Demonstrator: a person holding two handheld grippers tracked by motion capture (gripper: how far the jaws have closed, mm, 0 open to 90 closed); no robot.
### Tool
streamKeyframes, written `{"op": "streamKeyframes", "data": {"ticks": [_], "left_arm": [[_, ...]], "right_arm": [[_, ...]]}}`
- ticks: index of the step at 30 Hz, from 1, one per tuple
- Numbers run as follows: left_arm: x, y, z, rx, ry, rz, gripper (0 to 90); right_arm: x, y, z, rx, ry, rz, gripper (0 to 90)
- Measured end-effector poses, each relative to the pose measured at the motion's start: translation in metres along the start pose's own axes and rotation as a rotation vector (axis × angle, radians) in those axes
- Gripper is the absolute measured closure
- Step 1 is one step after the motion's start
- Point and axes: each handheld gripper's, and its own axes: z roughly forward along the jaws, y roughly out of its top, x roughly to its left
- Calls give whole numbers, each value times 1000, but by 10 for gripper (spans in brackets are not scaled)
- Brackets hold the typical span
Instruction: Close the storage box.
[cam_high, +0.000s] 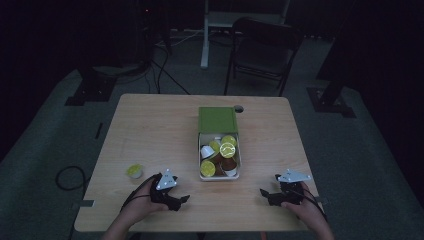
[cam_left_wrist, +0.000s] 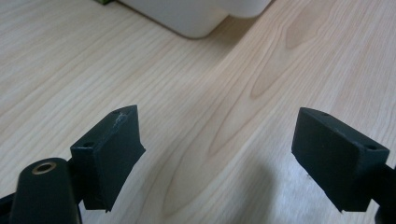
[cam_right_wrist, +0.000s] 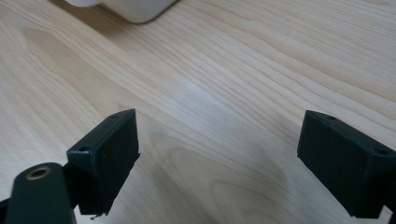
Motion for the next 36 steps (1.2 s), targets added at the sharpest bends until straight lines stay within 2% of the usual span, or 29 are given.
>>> {"op": "streamKeyframes", "data": {"ticks": [3, 10, 15, 21, 28, 31, 36], "left_arm": [[-1, 3, 2, -4, -3, 7, 164], [-1, 16, 7, -51, -6, 11, 164], [-1, 20, 10, -88, -13, 9, 164], [1, 24, 13, -98, -5, 4, 164], [3, 30, 14, -119, 8, -10, 164], [5, 34, 16, -133, 13, -18, 164], [4, 37, 18, -139, 2, -15, 164]], "right_arm": [[4, 1, 1, -8, 0, -9, 123], [10, 8, 2, -60, 14, -10, 123], [14, 15, 3, -105, 42, -5, 123], [18, 23, 5, -147, 69, -8, 123], [21, 30, 9, -173, 86, 9, 123], [22, 36, 12, -207, 109, 34, 122], [22, 45, 18, -231, 119, 51, 123]]}}
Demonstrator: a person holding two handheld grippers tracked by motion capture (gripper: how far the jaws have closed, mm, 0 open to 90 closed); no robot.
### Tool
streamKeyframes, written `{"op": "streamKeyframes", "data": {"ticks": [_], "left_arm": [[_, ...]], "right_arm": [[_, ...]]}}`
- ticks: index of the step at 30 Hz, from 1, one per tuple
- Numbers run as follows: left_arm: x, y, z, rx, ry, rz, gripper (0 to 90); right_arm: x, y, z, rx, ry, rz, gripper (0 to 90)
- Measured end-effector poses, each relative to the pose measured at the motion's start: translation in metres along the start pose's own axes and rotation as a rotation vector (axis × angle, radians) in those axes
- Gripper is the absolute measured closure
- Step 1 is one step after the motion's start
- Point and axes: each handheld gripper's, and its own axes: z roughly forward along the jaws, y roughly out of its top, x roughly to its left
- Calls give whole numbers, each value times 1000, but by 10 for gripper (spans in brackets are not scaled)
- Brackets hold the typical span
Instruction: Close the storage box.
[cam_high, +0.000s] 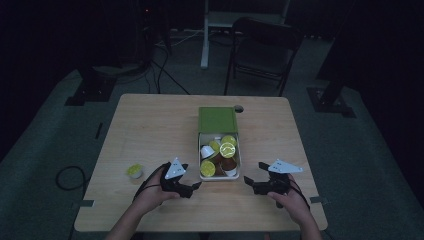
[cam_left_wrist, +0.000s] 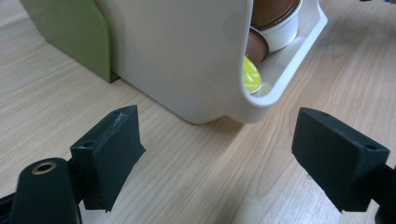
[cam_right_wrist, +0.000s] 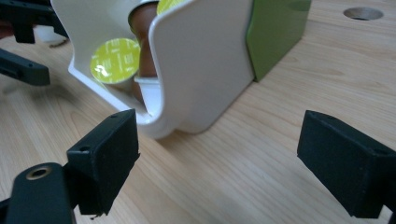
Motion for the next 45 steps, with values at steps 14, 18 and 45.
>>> {"op": "streamKeyframes", "data": {"ticks": [14, 18, 45], "left_arm": [[10, 17, 2, -49, 38, -21, 164], [12, 20, 6, -56, 41, -26, 164], [21, 33, 15, -51, 67, -13, 163]], "right_arm": [[4, 20, 20, 12, 17, -58, 124], [2, 22, 24, 3, 17, -54, 124], [-10, 29, 35, 15, 10, -45, 123]]}}
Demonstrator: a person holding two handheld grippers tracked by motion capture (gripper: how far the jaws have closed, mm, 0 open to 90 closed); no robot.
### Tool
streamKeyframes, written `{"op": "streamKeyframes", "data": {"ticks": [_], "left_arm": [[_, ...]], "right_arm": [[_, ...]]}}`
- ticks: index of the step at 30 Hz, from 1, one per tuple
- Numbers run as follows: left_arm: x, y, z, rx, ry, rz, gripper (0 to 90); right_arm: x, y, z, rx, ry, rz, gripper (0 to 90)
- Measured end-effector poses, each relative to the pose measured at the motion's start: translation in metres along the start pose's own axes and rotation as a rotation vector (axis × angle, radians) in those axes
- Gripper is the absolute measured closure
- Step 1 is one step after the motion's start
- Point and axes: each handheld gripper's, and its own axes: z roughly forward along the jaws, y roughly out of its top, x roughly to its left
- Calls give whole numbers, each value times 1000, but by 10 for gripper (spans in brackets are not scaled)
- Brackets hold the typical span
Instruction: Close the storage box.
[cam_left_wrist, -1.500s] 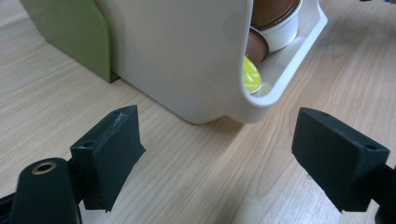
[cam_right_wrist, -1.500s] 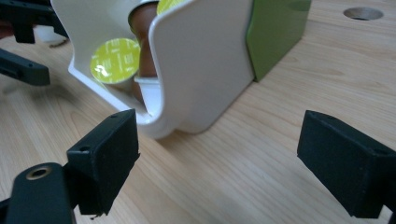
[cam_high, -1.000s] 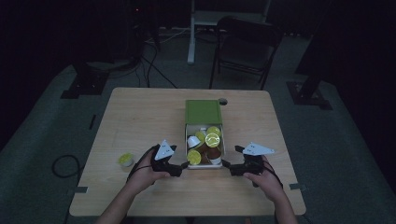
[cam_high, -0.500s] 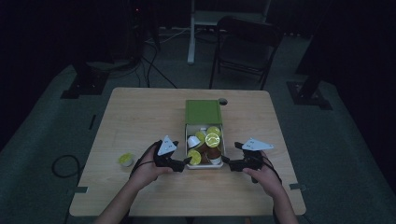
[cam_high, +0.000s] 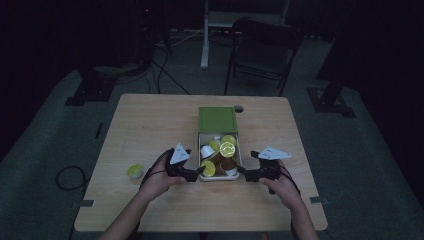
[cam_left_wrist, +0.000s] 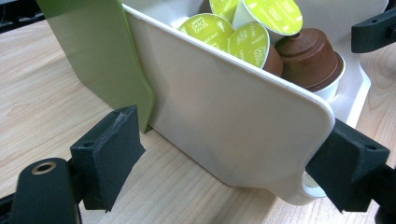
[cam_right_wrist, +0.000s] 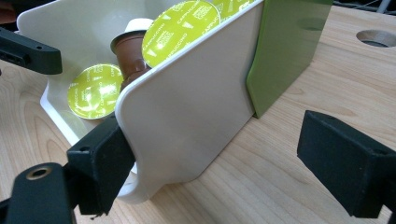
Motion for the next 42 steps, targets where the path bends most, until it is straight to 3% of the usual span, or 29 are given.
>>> {"op": "streamKeyframes", "data": {"ticks": [13, 29, 42], "left_arm": [[4, 3, 2, 6, 16, 2, 163], [14, 3, 6, 2, 25, -41, 163], [19, 5, 8, 6, 32, -48, 163]], "right_arm": [[-2, 3, 4, 1, -10, -6, 123], [-4, 8, 10, 7, -18, -16, 123], [-7, 10, 14, 12, -10, -12, 123]]}}
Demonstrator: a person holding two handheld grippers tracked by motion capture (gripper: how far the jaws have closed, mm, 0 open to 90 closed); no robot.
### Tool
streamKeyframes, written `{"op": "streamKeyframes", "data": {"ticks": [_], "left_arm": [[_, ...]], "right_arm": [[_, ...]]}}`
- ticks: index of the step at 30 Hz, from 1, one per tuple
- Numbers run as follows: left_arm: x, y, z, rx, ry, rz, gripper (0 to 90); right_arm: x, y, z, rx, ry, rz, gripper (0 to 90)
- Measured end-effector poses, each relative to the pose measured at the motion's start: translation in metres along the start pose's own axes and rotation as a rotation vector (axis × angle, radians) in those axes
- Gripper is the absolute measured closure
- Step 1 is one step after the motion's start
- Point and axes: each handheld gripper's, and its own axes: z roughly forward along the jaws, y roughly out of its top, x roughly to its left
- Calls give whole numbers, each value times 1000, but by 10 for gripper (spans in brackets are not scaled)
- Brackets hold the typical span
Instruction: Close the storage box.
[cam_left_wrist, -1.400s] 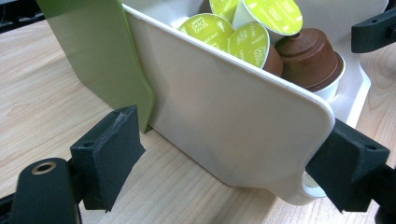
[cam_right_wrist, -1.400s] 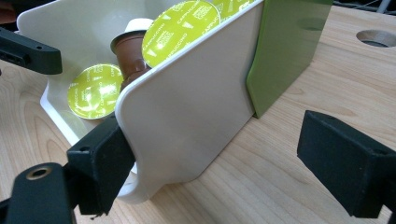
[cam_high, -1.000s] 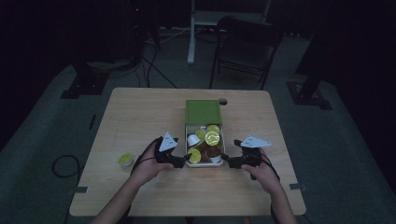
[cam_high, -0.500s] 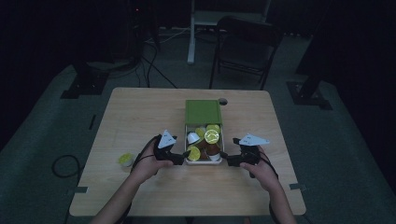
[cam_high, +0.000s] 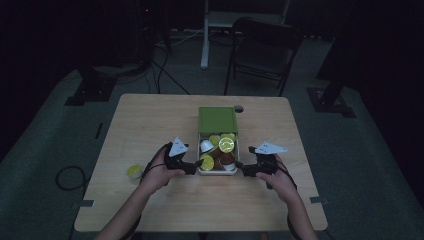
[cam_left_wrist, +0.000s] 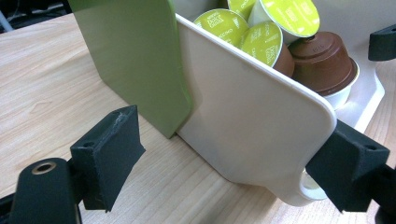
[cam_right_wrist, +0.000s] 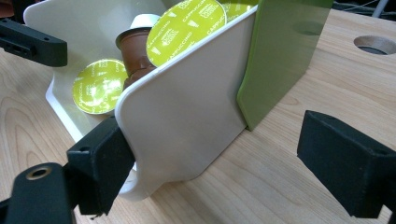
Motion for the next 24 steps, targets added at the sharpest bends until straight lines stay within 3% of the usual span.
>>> {"op": "streamKeyframes", "data": {"ticks": [7, 24], "left_arm": [[4, -1, 2, -2, -7, -29, 163], [9, 7, 6, 5, 6, -15, 163]], "right_arm": [[-1, 2, 2, 3, -1, 2, 123], [-7, 5, 6, -1, -8, 27, 124]]}}
